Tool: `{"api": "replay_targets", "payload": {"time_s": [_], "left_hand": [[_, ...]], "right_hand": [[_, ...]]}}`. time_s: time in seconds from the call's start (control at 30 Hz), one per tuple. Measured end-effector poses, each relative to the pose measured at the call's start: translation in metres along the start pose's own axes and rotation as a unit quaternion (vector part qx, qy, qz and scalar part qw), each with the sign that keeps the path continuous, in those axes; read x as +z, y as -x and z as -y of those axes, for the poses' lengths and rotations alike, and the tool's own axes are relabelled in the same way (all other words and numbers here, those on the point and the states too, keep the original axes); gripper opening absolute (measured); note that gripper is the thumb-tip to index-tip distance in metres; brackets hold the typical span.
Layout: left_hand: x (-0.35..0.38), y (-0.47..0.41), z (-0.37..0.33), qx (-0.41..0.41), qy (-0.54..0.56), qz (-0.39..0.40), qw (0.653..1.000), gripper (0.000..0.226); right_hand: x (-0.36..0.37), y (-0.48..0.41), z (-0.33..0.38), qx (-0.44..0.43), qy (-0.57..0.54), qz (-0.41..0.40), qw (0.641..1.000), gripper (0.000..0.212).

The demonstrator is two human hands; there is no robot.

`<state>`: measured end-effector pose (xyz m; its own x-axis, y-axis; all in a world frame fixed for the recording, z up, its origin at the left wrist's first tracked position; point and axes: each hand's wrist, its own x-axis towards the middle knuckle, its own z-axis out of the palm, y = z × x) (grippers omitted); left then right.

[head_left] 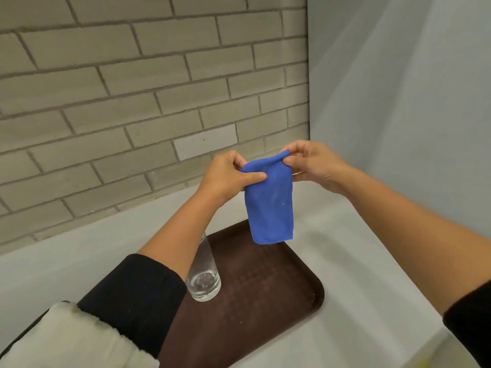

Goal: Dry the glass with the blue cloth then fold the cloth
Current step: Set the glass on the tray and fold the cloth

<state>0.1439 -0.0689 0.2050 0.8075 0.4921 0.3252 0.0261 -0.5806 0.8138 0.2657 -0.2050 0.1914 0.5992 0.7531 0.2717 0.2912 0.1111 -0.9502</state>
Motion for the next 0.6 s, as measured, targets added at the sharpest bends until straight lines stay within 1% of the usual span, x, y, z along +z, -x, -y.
{"api": "replay_targets", "payload": {"time_s": [0.1,0.2,0.27,0.4,0.47,0.6], "left_hand": [[0.008,0.003,0.001,-0.045,0.047,0.045,0.997,0.033],[0.021,0.007,0.005,-0.077,0.137,0.090,0.983,0.026],[0.034,0.012,0.009,-0.091,0.173,0.116,0.974,0.023],[0.066,0.012,0.021,-0.142,0.233,0.126,0.954,0.016],[0.083,0.006,0.031,-0.168,0.241,0.127,0.947,0.012],[0.116,-0.011,0.060,-0.229,0.203,0.119,0.945,0.010]], "right_hand": [[-0.004,0.014,-0.001,0.007,0.011,-0.025,1.000,0.022],[-0.013,0.027,-0.012,0.028,0.010,-0.054,0.998,0.023],[-0.023,0.033,-0.020,0.044,0.021,-0.060,0.997,0.021],[-0.046,0.039,-0.039,0.085,0.042,-0.067,0.993,0.018],[-0.057,0.034,-0.052,0.114,0.062,-0.058,0.990,0.016],[-0.072,0.011,-0.090,0.180,0.096,-0.030,0.979,0.013]]}}
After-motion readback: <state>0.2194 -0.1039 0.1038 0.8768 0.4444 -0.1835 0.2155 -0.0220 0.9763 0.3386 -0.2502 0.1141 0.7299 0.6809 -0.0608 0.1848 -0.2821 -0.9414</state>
